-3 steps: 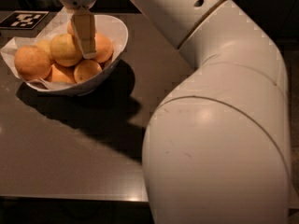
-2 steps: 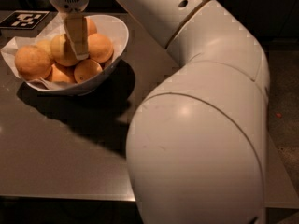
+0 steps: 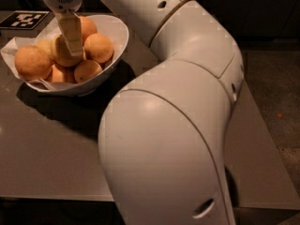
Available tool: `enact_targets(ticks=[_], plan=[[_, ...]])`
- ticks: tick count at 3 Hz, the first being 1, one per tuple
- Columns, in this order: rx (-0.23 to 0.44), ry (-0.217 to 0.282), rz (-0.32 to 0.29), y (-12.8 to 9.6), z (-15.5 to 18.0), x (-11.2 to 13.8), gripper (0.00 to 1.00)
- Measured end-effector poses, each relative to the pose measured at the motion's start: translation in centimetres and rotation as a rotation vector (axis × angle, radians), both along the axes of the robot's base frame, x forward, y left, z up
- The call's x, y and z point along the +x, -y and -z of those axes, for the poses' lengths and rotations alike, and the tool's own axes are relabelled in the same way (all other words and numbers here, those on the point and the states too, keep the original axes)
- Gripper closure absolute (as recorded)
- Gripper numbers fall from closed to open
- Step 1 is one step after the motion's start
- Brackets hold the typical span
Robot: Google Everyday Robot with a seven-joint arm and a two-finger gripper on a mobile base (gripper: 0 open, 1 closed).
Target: Pick orange from white bowl
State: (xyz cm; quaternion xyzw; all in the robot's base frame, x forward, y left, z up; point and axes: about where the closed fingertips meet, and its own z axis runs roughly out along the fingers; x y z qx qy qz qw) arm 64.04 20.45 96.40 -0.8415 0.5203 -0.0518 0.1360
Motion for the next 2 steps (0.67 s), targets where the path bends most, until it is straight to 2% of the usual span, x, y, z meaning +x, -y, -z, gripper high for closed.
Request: enact_targets(ticks=[2], plan=[[-0.024, -0.001, -0.031, -1.01, 1.02, 1.26, 0.35]])
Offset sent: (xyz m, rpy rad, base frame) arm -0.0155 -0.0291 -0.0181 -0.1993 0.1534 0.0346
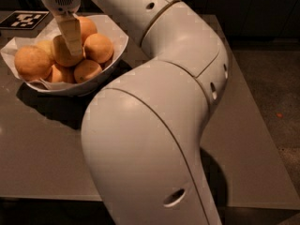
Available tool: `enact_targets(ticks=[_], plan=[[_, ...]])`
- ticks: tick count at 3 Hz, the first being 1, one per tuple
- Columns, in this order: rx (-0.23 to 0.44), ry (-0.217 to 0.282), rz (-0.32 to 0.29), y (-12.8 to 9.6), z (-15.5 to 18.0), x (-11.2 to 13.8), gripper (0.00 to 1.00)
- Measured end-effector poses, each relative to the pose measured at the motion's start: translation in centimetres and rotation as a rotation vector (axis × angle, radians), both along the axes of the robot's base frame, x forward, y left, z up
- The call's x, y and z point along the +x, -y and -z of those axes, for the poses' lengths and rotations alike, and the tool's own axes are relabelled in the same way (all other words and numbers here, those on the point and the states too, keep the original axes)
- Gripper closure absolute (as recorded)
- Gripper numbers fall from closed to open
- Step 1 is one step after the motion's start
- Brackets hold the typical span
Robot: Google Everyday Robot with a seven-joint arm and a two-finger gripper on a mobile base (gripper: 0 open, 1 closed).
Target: Pick orange from white bowl
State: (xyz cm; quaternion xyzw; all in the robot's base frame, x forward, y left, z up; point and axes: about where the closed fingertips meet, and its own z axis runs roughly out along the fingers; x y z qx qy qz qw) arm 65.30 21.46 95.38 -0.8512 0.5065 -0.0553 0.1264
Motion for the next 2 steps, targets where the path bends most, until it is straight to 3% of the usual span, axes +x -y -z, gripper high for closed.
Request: enact_targets(ticks=[2], plan=[[-0.015, -0.057, -0.002, 0.74, 1.89, -0.38, 0.36]])
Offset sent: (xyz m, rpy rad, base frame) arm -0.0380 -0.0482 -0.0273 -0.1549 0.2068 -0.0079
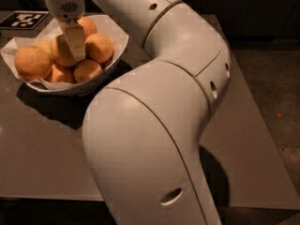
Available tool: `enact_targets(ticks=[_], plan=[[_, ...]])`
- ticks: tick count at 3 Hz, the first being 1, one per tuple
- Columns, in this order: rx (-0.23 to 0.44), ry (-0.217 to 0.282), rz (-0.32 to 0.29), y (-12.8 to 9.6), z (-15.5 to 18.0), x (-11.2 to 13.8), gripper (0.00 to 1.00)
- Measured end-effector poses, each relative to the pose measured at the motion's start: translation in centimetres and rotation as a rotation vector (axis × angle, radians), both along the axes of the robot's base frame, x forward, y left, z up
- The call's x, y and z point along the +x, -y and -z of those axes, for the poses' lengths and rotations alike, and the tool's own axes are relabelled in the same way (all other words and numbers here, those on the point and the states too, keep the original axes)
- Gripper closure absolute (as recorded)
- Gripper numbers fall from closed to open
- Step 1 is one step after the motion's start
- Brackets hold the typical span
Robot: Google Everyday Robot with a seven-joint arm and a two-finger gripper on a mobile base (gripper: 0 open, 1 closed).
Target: Pick orange from white bowl
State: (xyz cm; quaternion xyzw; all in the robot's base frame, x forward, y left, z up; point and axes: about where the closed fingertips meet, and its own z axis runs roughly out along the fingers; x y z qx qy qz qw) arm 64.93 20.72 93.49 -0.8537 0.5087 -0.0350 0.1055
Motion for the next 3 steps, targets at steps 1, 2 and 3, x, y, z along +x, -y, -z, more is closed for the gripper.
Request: enact_targets(ticks=[1, 2, 3], plan=[[-0.009, -0.017, 0.000, 0.23, 0.57, -0.17, 0.36], [-0.022, -0.001, -0.035, 0.39, 0.59, -0.44, 0.53], [-0.022, 0.000, -0.037, 0.40, 0.60, -0.45, 0.77]])
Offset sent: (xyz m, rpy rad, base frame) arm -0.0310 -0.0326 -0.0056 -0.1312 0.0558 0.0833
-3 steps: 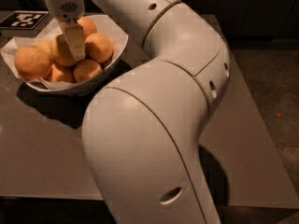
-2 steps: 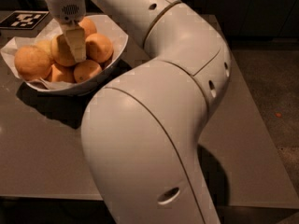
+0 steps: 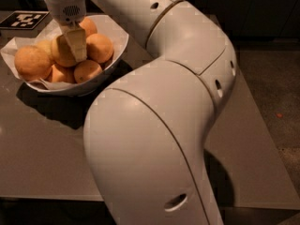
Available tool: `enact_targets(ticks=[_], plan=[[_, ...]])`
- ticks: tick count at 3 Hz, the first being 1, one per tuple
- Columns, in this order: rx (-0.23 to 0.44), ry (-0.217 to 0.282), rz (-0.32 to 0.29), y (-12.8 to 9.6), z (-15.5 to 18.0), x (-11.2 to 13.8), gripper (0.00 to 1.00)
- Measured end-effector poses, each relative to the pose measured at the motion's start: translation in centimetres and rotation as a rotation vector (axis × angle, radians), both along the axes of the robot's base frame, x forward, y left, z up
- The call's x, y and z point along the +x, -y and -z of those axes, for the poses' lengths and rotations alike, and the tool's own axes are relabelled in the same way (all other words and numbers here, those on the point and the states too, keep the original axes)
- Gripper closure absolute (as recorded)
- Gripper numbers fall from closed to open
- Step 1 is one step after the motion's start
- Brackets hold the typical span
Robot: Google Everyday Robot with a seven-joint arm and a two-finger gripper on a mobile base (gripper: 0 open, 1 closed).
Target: Pick orange from white bowl
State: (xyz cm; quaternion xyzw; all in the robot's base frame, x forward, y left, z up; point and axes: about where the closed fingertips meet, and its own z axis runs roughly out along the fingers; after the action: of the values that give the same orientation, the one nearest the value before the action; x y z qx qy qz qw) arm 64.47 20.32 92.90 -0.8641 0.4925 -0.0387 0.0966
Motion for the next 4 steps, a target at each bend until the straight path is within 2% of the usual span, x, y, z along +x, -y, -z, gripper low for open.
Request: enact_targets(ticks=[1, 2, 4], plan=[[0.000, 0.000, 0.000, 0.0, 0.0, 0.0, 1.00], [0.000, 0.000, 0.000, 0.0, 0.0, 0.0, 1.00], [0.100, 0.130, -0.016, 1.2, -4.2, -2.3, 1.00]])
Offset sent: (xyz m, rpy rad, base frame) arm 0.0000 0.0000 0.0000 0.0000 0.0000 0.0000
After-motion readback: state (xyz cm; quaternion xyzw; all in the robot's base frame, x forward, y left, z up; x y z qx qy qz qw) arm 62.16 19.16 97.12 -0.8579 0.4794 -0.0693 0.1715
